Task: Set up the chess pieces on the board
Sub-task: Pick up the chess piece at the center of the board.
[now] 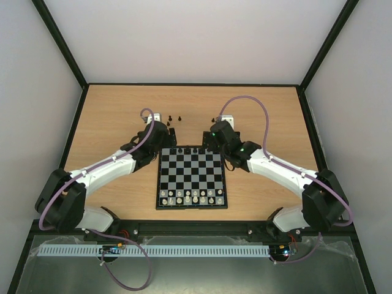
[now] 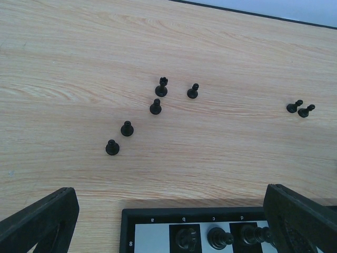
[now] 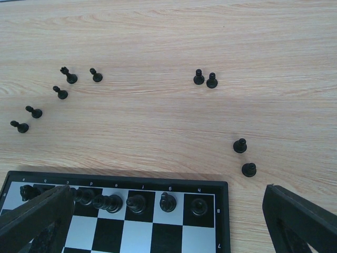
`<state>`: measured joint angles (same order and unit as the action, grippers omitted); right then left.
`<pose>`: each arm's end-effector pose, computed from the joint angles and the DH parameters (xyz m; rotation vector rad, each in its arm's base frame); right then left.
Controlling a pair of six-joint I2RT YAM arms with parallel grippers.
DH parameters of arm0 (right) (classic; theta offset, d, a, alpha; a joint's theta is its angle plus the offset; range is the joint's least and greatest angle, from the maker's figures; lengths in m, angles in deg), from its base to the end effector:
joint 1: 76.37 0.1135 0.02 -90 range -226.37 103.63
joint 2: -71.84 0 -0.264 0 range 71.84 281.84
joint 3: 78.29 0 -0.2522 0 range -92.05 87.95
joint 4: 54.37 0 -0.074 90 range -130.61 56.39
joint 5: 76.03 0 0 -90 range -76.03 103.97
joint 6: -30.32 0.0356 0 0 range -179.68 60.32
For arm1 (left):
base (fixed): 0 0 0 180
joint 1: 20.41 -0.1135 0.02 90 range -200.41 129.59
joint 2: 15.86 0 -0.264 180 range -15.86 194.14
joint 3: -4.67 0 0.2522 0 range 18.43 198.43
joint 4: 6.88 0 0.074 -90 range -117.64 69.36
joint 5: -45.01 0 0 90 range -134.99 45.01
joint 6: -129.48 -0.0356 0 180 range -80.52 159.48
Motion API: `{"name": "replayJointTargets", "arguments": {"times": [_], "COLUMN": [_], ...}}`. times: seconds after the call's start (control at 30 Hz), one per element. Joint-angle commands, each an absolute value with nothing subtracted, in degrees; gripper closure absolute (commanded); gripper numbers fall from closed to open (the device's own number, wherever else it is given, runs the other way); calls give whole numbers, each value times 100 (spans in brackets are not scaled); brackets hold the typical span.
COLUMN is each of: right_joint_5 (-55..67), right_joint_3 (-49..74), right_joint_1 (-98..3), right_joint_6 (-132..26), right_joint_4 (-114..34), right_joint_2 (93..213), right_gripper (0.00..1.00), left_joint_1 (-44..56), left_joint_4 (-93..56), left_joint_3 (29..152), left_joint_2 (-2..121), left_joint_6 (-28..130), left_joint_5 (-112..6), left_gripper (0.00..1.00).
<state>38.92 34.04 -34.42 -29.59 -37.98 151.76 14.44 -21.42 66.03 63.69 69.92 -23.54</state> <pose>0.2432 0.1984 0.2690 0.0550 2.0366 0.3433 0.2551 -0.1618 0.2365 -0.1362 2.1065 -0.2836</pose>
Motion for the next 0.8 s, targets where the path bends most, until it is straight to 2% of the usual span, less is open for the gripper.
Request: {"name": "replayJointTargets", "arguments": {"times": [0.0, 0.77], "right_joint_5": [3963, 3868], "right_joint_3": [3415, 3453], "right_joint_1": [-3464, -3465], "right_joint_6": [-2857, -2834], "right_joint_4": [-3890, -3973], "right_joint_2": [15279, 15214], "right_gripper": [1, 1], "left_joint_1": [1467, 1351], "left_joint_4": [-2179, -2222], "left_joint_3": [6677, 6807], "left_joint_2": [6376, 6895], "left_joint_6": [6990, 6919], "left_joint_5": [-2236, -2214], "left_gripper": [1, 1]}}
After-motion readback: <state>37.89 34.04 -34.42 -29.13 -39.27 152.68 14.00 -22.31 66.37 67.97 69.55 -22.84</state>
